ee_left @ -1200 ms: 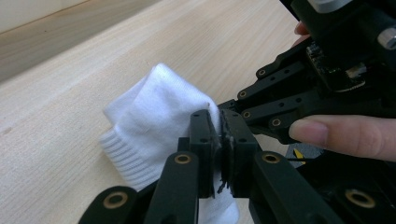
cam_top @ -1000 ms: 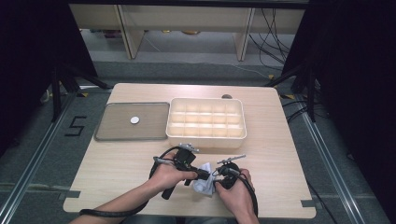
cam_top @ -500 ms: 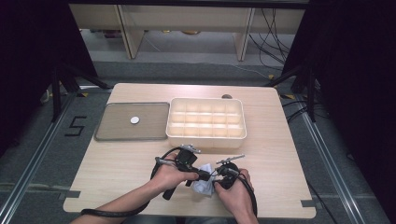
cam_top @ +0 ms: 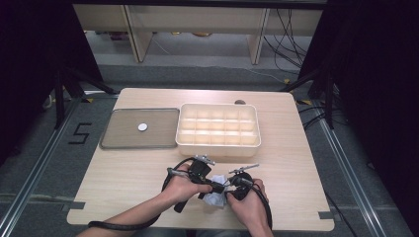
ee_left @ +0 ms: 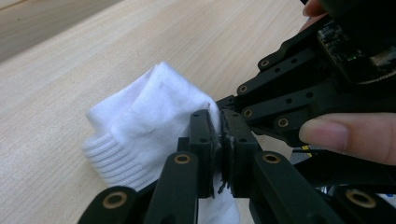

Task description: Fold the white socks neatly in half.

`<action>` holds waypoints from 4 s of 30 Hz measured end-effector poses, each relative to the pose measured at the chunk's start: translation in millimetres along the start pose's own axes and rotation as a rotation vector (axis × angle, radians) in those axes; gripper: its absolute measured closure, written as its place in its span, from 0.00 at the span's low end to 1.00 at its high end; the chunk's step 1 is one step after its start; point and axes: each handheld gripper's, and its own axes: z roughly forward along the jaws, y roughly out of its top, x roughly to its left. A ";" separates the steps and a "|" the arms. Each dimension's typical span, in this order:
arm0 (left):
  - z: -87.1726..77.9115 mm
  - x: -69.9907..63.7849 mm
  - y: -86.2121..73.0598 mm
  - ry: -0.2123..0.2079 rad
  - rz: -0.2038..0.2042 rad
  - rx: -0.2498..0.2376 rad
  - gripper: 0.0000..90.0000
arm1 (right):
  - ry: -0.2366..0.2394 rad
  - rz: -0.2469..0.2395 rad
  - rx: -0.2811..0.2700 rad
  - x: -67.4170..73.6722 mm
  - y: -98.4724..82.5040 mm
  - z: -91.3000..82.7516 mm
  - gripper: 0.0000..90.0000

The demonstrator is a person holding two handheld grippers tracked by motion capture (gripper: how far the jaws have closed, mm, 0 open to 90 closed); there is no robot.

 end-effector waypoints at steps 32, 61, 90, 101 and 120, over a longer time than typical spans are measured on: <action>7.7 -4.0 -2.6 0.017 0.022 0.009 0.92 | 0.100 0.014 -0.153 -12.5 30.5 -31.9 0.83; -9.5 -15.4 -13.6 0.027 0.109 -0.021 0.79 | 0.111 -0.016 -0.105 -16.0 30.5 -15.7 0.95; 5.6 -22.1 -23.3 0.006 0.146 0.037 0.96 | 0.099 -0.005 -0.099 -15.6 30.2 -11.0 0.94; 11.4 -20.8 -25.2 0.012 0.160 0.042 0.96 | 0.082 -0.010 -0.099 -16.8 29.5 -8.0 0.95; 14.4 -22.0 -28.1 0.028 0.180 0.043 0.96 | 0.070 0.005 -0.089 -15.3 28.5 -3.6 0.95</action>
